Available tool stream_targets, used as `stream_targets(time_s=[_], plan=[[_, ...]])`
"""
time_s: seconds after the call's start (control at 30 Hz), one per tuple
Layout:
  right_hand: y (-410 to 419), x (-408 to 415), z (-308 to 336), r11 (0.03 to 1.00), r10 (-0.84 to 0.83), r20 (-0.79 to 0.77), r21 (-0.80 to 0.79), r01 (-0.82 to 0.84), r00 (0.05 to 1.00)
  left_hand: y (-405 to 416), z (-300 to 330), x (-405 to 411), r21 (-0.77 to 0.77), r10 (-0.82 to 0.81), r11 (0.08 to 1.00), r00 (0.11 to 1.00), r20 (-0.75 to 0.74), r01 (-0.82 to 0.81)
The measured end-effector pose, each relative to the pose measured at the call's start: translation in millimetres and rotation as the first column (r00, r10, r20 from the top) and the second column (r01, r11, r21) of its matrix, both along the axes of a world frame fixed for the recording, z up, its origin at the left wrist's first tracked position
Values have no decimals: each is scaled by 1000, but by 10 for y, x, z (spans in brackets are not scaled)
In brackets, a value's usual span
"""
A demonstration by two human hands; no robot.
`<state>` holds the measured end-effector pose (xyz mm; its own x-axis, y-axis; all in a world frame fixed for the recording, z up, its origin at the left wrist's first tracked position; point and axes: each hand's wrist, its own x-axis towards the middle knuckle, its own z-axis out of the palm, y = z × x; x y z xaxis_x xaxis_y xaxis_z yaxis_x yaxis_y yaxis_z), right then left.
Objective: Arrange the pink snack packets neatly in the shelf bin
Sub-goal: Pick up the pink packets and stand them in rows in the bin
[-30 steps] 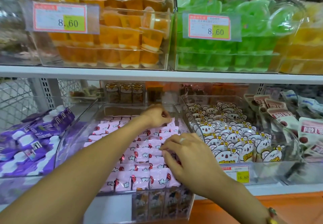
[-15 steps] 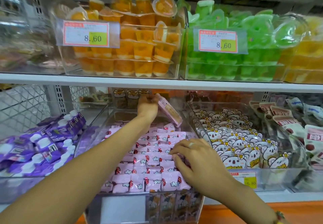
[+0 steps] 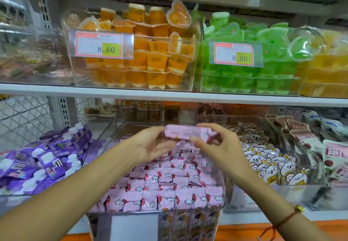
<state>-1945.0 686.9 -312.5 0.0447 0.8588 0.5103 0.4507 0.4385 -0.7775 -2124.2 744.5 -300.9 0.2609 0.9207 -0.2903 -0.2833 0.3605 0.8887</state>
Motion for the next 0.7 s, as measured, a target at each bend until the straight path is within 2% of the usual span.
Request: stream_targets(time_s=[0.1,0.17,0.23,0.33,0.43,0.57,0.63,0.7], plan=[[18,17,48,977,-35,-385,-206,-49,922,-25,8,-48,214,-62,971,981,-184,102],[21,25,88,955,-66,-506,-282,-92,860,-50,23,-46,274,-116,942,953,-280,195],[33,29,87,939,-95,-535,-329,-104,840,-57,26,-36,313,-116,921,930,-349,233],[50,38,73,918,-108,-567,-373,-137,816,-69,22,-32,322,-86,925,935,-344,203],[48,100,97,922,-40,-641,-320,-219,767,-63,-6,1,352,-45,919,933,-358,179],[67,149,67,958,9,-597,-226,-179,802,-9,-34,99,431,15,890,933,-360,152],[97,176,40,973,-31,-614,-199,-117,788,62,-30,124,491,33,841,886,-463,225],[129,216,24,981,-93,-644,-190,-40,759,173,-41,105,561,111,760,784,-611,329]])
